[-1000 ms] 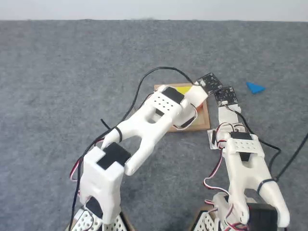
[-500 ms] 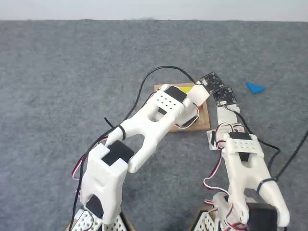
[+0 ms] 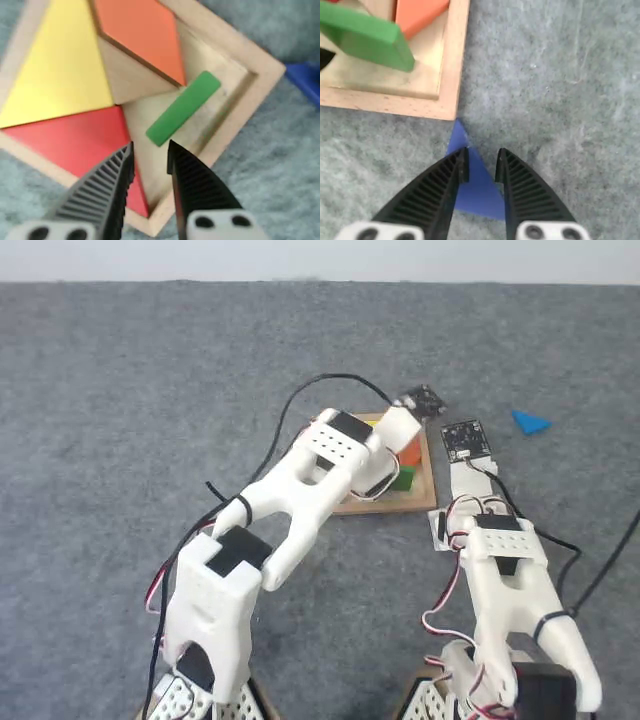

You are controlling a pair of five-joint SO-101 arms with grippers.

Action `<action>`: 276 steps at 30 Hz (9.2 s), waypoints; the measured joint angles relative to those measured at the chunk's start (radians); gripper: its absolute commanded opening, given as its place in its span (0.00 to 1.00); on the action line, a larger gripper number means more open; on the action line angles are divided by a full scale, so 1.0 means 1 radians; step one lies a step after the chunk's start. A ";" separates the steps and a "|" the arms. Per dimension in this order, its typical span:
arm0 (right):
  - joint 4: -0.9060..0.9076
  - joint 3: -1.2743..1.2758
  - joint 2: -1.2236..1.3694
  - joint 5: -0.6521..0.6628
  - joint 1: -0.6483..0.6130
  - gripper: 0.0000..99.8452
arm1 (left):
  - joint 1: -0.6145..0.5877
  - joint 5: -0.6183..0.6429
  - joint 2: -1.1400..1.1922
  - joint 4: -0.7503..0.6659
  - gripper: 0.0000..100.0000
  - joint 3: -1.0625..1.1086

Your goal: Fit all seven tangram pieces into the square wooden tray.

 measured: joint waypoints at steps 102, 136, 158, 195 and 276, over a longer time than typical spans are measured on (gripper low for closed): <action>0.207 -0.569 0.479 -0.086 -0.187 0.12 | -0.637 0.319 -2.315 0.121 0.06 1.752; 0.238 -0.980 0.746 -0.017 -0.459 0.12 | -0.637 0.319 -2.315 0.121 0.06 1.752; 0.503 -1.298 0.753 -0.017 -0.410 0.12 | -0.637 0.319 -2.315 0.121 0.06 1.752; 0.242 -0.832 0.698 -0.097 -0.341 0.12 | -0.637 0.319 -2.315 0.121 0.06 1.752; 0.419 -0.664 0.502 0.106 -0.539 0.12 | -0.637 0.319 -2.315 0.121 0.06 1.752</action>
